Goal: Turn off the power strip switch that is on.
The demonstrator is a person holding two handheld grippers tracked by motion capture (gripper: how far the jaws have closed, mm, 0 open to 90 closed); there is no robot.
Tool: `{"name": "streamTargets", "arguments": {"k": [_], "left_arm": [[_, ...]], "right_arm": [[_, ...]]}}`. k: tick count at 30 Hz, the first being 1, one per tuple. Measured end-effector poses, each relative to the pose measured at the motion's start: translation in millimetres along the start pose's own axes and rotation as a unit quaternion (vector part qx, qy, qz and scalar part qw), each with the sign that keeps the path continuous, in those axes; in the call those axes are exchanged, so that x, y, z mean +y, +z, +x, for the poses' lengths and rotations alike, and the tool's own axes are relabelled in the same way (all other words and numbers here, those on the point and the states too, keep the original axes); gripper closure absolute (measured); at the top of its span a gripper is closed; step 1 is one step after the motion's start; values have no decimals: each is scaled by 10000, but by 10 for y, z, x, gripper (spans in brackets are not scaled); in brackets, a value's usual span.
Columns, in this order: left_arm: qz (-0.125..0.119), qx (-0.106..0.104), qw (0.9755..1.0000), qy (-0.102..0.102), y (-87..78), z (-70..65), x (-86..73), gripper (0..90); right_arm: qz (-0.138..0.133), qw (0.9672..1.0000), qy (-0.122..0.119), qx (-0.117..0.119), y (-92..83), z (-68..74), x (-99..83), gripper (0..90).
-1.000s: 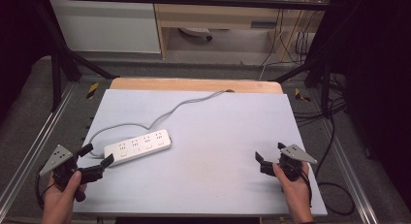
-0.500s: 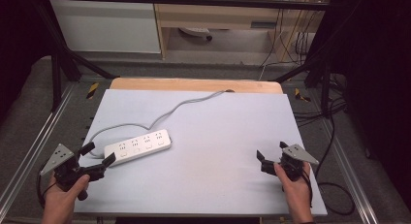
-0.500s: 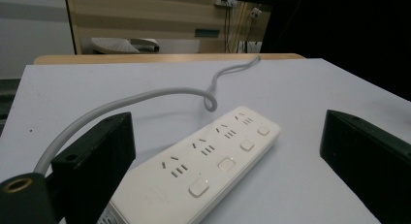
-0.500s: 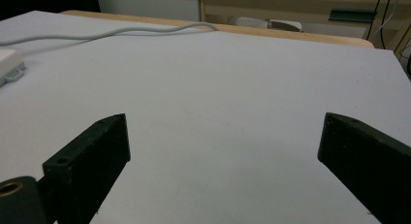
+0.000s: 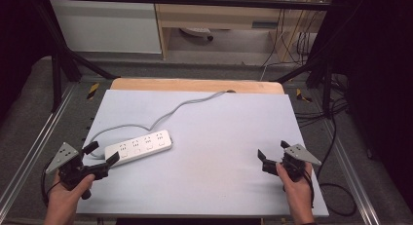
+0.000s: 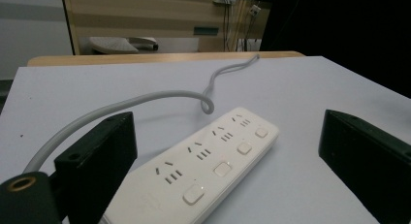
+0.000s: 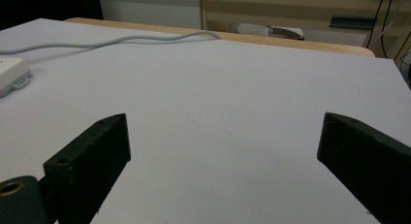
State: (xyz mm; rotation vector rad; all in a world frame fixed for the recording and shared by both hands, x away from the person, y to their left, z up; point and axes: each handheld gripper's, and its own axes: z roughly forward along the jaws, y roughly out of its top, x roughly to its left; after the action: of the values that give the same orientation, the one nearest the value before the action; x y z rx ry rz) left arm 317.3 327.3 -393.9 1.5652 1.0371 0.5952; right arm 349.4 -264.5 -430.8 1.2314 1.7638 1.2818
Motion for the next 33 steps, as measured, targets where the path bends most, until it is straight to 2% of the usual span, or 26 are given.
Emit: {"name": "streamTargets", "arguments": {"k": [8, 16, 24, 33], "left_arm": [[97, -28, 9998, 148, 104, -39, 76, 68], [203, -39, 9995, 239, 288, -60, 151, 73], [311, -41, 9993, 211, 458, -38, 171, 88], [482, -21, 9987, 161, 572, -9, 128, 124]], "right_arm": [[58, 10000, 23, 15, 9, 10, 3, 53], [82, 10000, 49, 27, 11, 10, -1, 53], [104, 9999, 32, 38, 16, 14, -4, 53], [127, 9999, 24, 36, 19, 15, -8, 53]]}}
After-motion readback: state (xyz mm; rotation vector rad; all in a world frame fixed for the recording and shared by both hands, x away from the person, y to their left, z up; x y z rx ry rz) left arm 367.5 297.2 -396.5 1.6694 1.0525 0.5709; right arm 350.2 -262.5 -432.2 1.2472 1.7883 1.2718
